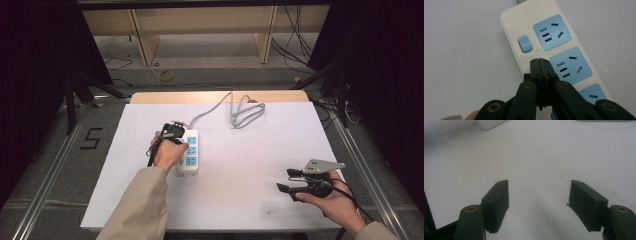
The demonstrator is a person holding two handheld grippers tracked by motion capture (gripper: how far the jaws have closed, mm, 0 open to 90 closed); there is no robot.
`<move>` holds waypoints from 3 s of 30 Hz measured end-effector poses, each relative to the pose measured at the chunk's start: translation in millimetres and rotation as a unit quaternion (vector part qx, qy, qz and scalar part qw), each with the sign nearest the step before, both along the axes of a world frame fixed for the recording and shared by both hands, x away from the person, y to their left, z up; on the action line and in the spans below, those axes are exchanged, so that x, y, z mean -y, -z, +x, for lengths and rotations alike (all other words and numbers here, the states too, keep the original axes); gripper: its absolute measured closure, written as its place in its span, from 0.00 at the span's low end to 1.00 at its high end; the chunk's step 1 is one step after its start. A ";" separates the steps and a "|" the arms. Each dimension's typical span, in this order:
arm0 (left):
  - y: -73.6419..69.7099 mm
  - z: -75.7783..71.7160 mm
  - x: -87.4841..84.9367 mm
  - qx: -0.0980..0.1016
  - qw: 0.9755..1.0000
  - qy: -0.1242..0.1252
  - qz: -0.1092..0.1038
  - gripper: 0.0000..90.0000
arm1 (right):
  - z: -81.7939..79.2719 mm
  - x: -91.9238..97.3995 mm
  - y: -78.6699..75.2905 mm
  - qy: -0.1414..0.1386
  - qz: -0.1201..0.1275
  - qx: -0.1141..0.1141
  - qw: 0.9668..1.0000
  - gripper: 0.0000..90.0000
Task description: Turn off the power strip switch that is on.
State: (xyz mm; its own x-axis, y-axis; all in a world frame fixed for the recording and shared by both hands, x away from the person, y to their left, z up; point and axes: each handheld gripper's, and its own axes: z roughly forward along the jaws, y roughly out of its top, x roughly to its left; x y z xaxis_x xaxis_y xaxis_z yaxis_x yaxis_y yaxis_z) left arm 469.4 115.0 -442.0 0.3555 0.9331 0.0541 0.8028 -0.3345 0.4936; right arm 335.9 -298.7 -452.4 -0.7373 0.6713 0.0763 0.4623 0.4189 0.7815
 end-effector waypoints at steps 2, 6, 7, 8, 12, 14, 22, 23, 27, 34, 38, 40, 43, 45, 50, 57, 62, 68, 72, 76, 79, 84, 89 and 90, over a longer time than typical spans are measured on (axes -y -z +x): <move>0.1 0.0 -0.6 -0.001 1.000 -0.004 -0.004 1.00 | -0.1 -0.1 0.0 0.000 0.000 0.000 1.000 0.37; 0.8 -0.5 0.5 0.006 1.000 -0.001 0.022 1.00 | -0.4 0.3 -0.1 0.001 0.000 -0.001 1.000 0.37; 0.5 -0.4 -0.4 0.004 1.000 0.002 0.021 1.00 | -0.5 0.4 -0.2 0.001 0.000 -0.001 1.000 0.37; 0.3 -0.4 -1.5 0.001 1.000 -0.001 0.014 1.00 | -0.6 0.4 -0.2 0.001 0.000 0.000 1.000 0.37; 0.1 -0.3 -2.2 -0.001 1.000 -0.002 0.010 1.00 | -0.2 0.2 0.1 0.000 -0.001 -0.002 1.000 0.37; 0.1 -0.4 -1.5 0.000 1.000 -0.002 0.013 1.00 | 0.0 -0.2 0.2 -0.001 -0.001 -0.001 1.000 0.37; -0.2 0.0 -1.9 0.000 1.000 -0.001 -0.001 1.00 | 0.4 0.0 0.0 -0.001 -0.001 0.000 1.000 0.37; -0.2 -0.1 -1.3 0.000 1.000 0.000 0.001 1.00 | 0.2 0.0 -0.1 -0.001 0.000 0.000 1.000 0.37; -0.2 -0.4 -0.7 -0.001 1.000 -0.002 0.002 1.00 | 0.0 0.1 0.3 -0.001 -0.001 -0.003 1.000 0.37; 0.0 -0.6 -0.6 -0.002 1.000 0.000 0.004 1.00 | -0.7 -0.1 -0.1 0.000 -0.002 -0.002 1.000 0.37; -0.2 -1.1 0.3 -0.003 1.000 0.002 0.015 1.00 | -0.6 -0.6 0.3 0.000 -0.002 -0.002 1.000 0.37; 0.0 -1.1 0.4 -0.002 1.000 0.001 0.014 1.00 | -0.5 -0.4 0.2 0.000 -0.001 -0.002 1.000 0.37; 0.1 -1.3 0.8 -0.002 1.000 0.002 0.017 1.00 | -0.4 -0.2 0.2 0.001 -0.002 -0.002 1.000 0.37; 0.2 -1.5 1.4 -0.001 1.000 0.003 0.019 1.00 | -0.3 -0.5 0.4 0.000 -0.002 -0.002 1.000 0.37; 0.3 -1.6 2.3 0.000 1.000 0.004 0.023 1.00 | -0.4 -0.8 0.6 0.000 -0.003 -0.003 1.000 0.37; 19.8 0.5 4.9 -0.019 0.989 -0.003 0.145 1.00 | -0.1 -0.4 0.8 0.000 -0.004 -0.004 1.000 0.37; 0.0 -3.4 -3.0 0.006 0.999 -0.004 0.046 1.00 | -1.6 2.4 -1.4 -0.001 0.002 0.000 1.000 0.37; -7.6 -2.7 -2.2 0.025 0.999 -0.004 0.044 1.00 | 1.5 1.3 1.3 -0.002 -0.002 -0.005 1.000 0.37; -8.4 -4.0 1.1 0.019 1.000 0.007 0.019 1.00 | 1.1 0.2 0.6 -0.003 -0.003 -0.003 1.000 0.37; -6.7 -3.4 1.2 0.016 1.000 0.012 0.017 1.00 | 0.9 0.5 0.2 -0.002 -0.002 -0.002 1.000 0.37; -5.3 -2.7 1.7 0.015 1.000 0.013 0.016 1.00 | 1.2 1.1 0.5 -0.003 -0.001 -0.001 1.000 0.37; -4.4 -2.6 1.4 0.020 1.000 0.014 0.020 1.00 | 1.2 1.2 0.4 -0.004 -0.001 -0.001 1.000 0.37; -7.6 -4.0 -1.4 0.026 0.999 0.017 0.017 1.00 | 1.3 1.4 0.4 -0.002 -0.002 -0.001 1.000 0.37; -8.2 -4.6 -1.5 0.028 0.999 0.017 0.015 1.00 | 1.1 1.4 0.3 -0.002 -0.001 -0.002 1.000 0.37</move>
